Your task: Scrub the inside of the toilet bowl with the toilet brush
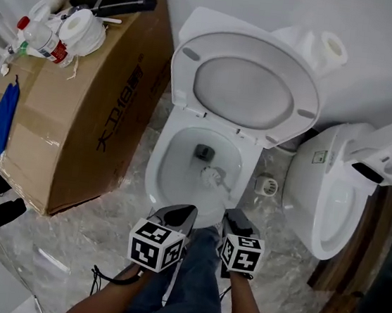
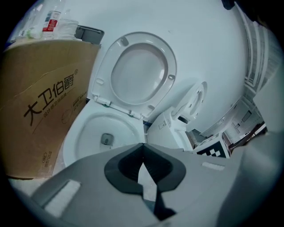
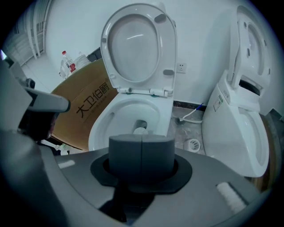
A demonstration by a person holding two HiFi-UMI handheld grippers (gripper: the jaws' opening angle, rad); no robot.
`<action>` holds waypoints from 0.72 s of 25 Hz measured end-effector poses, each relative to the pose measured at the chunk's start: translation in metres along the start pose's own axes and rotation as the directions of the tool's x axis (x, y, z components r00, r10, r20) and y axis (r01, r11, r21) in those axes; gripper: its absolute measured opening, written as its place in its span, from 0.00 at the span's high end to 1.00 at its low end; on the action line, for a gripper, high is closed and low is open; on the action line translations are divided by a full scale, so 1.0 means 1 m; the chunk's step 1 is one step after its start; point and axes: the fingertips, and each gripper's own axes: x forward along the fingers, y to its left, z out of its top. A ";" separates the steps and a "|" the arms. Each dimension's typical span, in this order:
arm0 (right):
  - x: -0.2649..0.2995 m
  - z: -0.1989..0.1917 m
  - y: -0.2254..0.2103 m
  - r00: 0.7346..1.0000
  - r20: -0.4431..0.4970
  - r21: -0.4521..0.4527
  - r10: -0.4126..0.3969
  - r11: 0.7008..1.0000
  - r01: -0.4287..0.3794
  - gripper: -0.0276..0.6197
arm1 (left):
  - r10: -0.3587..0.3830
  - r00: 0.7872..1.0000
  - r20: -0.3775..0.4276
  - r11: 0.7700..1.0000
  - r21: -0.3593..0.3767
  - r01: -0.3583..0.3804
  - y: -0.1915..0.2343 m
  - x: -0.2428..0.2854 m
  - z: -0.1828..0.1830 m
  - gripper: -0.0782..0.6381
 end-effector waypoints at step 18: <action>0.024 -0.003 0.066 0.997 -0.015 0.019 0.076 0.997 -0.076 0.72 | 0.056 0.998 0.020 0.998 -0.031 -0.055 0.025 -0.024 -0.007 0.88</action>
